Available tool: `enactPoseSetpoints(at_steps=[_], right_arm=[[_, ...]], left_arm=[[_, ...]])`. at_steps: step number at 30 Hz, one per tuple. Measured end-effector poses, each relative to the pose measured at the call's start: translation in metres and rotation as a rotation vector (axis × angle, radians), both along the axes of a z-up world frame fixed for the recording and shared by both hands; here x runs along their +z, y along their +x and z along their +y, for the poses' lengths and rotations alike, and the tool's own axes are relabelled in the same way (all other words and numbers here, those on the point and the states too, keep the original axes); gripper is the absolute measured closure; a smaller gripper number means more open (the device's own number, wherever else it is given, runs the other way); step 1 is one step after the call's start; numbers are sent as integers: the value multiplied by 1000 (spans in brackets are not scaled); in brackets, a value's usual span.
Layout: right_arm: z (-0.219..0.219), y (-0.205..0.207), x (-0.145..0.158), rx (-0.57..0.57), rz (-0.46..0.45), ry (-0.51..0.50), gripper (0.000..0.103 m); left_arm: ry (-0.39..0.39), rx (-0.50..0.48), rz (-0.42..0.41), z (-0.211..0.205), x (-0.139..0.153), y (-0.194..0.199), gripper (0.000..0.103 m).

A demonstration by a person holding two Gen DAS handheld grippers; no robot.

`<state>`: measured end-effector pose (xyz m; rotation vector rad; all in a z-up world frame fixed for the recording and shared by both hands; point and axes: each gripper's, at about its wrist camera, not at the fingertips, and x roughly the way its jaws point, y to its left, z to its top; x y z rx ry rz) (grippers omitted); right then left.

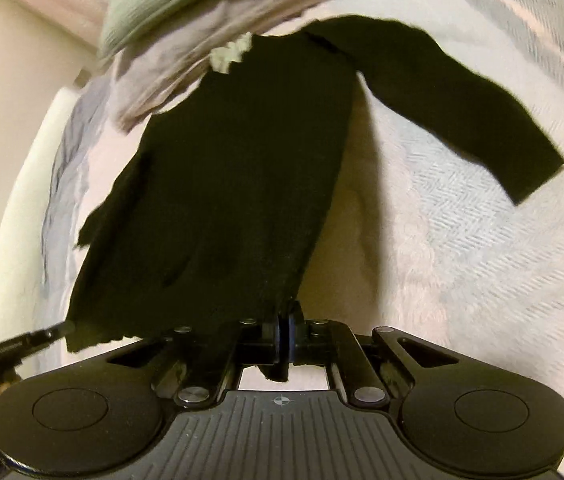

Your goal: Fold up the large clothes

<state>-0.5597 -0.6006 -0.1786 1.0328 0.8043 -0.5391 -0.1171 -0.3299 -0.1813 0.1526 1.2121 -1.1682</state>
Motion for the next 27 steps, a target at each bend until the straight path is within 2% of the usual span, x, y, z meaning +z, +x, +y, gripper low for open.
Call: enactPoseSetpoints(at_steps=[4, 7, 10, 13, 17, 20, 22, 24, 27], right_arm=[[37, -14, 32, 29, 32, -7, 103], [68, -25, 29, 25, 78, 40, 103], [91, -33, 5, 41, 134, 52, 103], [102, -28, -34, 60, 177, 45, 103], [100, -20, -73, 48, 223, 45, 102], [95, -20, -70, 22, 269, 9, 94], [88, -21, -57, -4, 281, -46, 83], [79, -28, -42, -40, 289, -112, 63], [55, -30, -23, -66, 312, -229, 58]], left_arm=[[35, 1, 31, 45, 10, -22, 102], [88, 20, 86, 80, -2, -33, 102], [142, 32, 101, 96, -34, -45, 102], [182, 28, 100, 95, -72, -51, 102], [243, -10, 88, 92, -94, -54, 101], [270, -15, 53, 100, -87, -47, 96], [275, -9, 19, 107, -76, -36, 96], [270, 2, -19, 109, -62, -26, 96], [238, -8, -100, 99, -41, -16, 95]])
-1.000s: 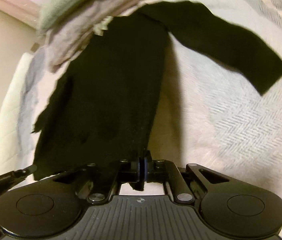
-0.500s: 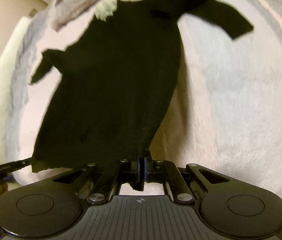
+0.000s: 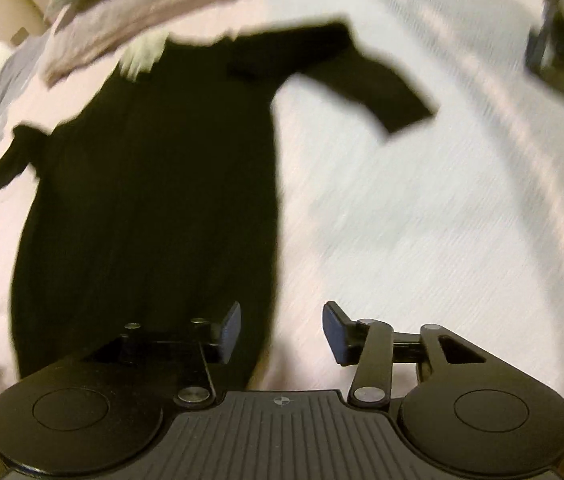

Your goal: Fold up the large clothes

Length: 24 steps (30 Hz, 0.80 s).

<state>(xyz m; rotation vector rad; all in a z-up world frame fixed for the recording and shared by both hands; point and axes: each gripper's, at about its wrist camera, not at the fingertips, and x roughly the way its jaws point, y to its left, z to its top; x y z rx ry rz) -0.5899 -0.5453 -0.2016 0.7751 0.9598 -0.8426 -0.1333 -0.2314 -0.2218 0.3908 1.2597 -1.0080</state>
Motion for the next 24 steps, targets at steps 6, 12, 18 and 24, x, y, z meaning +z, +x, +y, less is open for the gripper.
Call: enactPoseSetpoints(at_steps=[6, 12, 18, 24], right_arm=[[-78, -5, 6, 16, 23, -142, 54], [-178, -30, -46, 16, 27, -124, 51], [-238, -61, -74, -13, -143, 73, 102], [-246, -108, 2, 34, 16, -138, 102]], left_arm=[[-98, -5, -80, -87, 25, 5, 91], [-121, -19, -102, -185, 8, -19, 87], [-119, -43, -108, -278, -16, -54, 84], [-138, -110, -97, -327, -9, -84, 79]])
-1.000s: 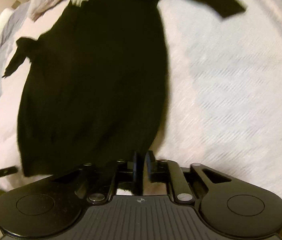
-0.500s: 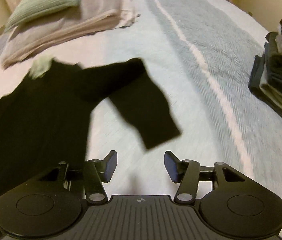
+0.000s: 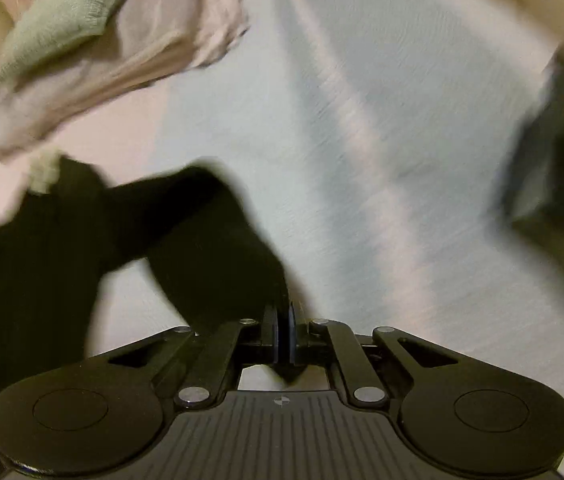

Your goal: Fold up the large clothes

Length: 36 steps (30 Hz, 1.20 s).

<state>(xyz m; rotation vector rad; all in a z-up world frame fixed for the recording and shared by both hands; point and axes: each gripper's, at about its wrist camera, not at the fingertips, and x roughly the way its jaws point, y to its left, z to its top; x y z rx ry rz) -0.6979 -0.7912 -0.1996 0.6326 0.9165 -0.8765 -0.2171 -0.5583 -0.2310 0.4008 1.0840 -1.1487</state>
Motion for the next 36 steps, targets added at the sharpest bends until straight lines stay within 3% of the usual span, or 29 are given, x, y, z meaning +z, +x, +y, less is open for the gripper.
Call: enactPoseSetpoints(at_steps=[3, 7, 9, 11, 13, 16, 18, 20, 24, 27, 29, 32, 34, 35, 36], right_arm=[[0, -26, 23, 2, 191, -165, 102], [-15, -57, 5, -51, 252, -103, 102], [-22, -68, -5, -85, 239, -47, 102], [-27, -81, -14, -148, 168, 40, 102], [-27, -88, -19, -184, 163, 63, 100], [-13, -90, -18, -198, 216, 10, 82], [-4, -90, -18, -181, 248, -45, 54], [11, -92, -13, -151, 258, -102, 49], [31, -80, -26, 35, 331, -167, 48], [47, -64, -47, 262, 379, -208, 48], [56, -53, -65, 403, 451, -257, 48], [58, -46, -86, 514, 526, -335, 48], [56, -45, -91, 556, 535, -363, 54], [55, -45, -90, 560, 523, -359, 95], [52, -45, -86, 536, 516, -344, 103]], left_arm=[[-3, -32, 7, -14, 1, -10, 79], [22, -72, 8, -30, -9, -22, 79], [22, -88, 9, -32, -10, -27, 79], [27, -107, 3, -36, -11, -31, 76], [27, -129, -9, -43, -12, -35, 75], [17, -185, -29, -64, -15, -44, 74], [2, -255, -54, -84, -19, -53, 72], [-9, -327, -76, -107, -24, -65, 72], [-18, -454, -132, -152, -38, -86, 72], [-11, -542, -168, -179, -52, -96, 72], [3, -574, -181, -192, -62, -98, 72], [17, -595, -198, -205, -72, -96, 72], [24, -601, -199, -209, -75, -95, 72], [26, -599, -202, -211, -75, -94, 72], [24, -601, -200, -212, -73, -93, 72]])
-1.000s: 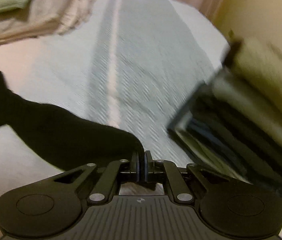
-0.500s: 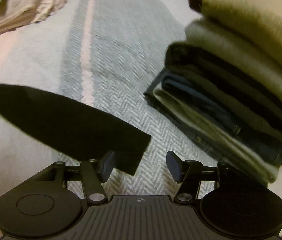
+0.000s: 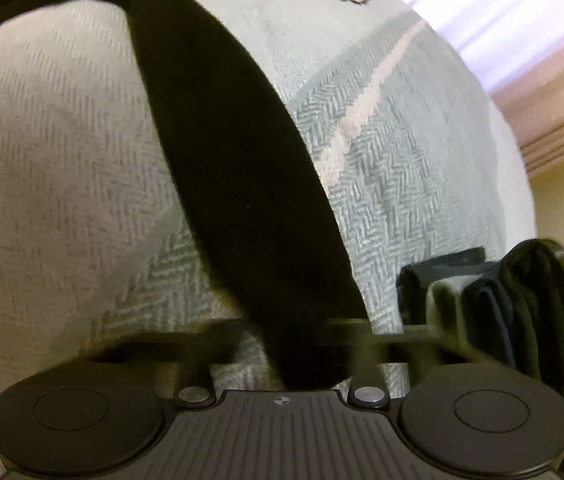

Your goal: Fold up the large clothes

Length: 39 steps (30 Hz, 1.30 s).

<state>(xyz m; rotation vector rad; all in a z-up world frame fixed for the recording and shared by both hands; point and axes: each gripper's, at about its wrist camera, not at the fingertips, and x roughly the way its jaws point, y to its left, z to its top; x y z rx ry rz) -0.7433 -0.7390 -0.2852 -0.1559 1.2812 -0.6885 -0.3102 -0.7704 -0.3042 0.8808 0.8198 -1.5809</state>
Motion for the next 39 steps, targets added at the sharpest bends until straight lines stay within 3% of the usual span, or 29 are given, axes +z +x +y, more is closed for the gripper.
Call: enactPoseSetpoints(at_steps=[5, 7, 10, 14, 22, 26, 28, 31, 35, 39], right_arm=[[-45, -28, 72, -322, -306, 83, 103], [-65, -29, 89, -395, -358, 83, 103], [-91, -14, 93, -409, -300, -11, 101], [-99, 5, 75, -384, -176, -160, 53], [-57, -19, 47, -479, -215, -3, 52], [-43, -14, 16, -404, -134, -10, 52], [-45, -13, 5, -378, -143, -6, 52], [-57, -18, 6, -395, -290, 44, 52], [-78, -23, 1, -577, -306, 141, 52], [-57, -7, 33, -577, -336, 116, 52]], left_arm=[[-28, 15, 22, -15, 9, 7, 72], [-41, 35, 31, -29, 9, 11, 72], [-68, 86, 48, -51, 4, 19, 72], [-69, 152, 69, -68, -4, 29, 72], [-106, 153, 43, -41, 14, 32, 72], [-90, 131, 31, -20, 14, 22, 72], [-89, 123, 20, -9, 14, 17, 72], [-79, 141, 17, 12, 16, 15, 71], [-48, 226, 32, 46, 22, 30, 70], [-42, 334, 13, 90, 38, 60, 70]])
